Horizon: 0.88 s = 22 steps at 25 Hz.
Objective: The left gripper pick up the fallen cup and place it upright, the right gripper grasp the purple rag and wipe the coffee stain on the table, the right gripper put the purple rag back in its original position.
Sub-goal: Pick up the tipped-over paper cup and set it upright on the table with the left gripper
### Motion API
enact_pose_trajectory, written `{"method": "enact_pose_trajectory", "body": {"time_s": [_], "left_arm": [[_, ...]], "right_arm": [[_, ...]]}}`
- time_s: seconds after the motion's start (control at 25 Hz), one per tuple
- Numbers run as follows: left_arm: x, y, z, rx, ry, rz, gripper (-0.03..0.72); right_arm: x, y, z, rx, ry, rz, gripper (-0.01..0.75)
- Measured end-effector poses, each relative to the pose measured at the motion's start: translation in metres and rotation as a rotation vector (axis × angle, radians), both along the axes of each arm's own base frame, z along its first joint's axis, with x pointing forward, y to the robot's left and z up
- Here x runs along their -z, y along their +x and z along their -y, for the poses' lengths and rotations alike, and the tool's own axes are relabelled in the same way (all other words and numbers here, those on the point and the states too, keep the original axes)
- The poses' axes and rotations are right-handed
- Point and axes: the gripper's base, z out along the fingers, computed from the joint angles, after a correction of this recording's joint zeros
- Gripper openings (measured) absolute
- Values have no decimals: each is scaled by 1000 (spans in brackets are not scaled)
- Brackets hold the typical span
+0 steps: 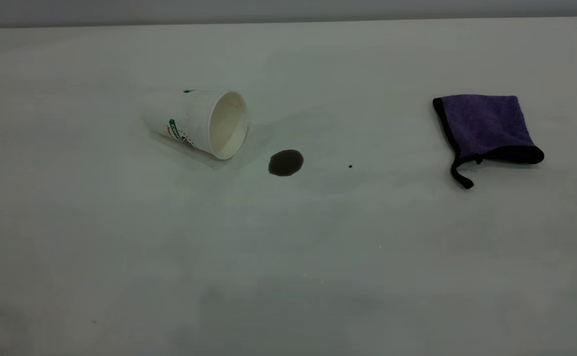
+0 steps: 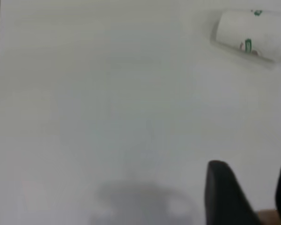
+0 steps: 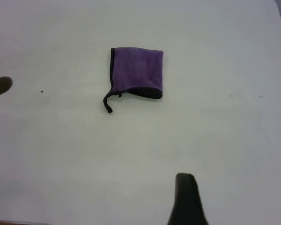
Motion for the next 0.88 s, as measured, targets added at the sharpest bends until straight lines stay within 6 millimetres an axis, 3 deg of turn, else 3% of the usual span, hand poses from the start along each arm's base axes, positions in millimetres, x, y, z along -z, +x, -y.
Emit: {"method": "enact_pose_trajectory", "body": {"time_s": [0.12, 0.28, 0.44, 0.6, 0.88], "left_arm": [[1, 36, 1, 12, 8, -32, 528], [12, 81, 17, 85, 25, -107, 649], [30, 124, 52, 189, 79, -157, 669], [64, 161, 98, 246, 186, -231, 670], [136, 195, 179, 310, 352, -288, 666]], "right_arm": [[0, 0, 0, 0, 0, 0, 582], [0, 0, 0, 0, 0, 0, 582], [0, 0, 0, 0, 0, 0, 582], [0, 0, 0, 0, 0, 0, 582], [0, 0, 0, 0, 0, 0, 582]]}}
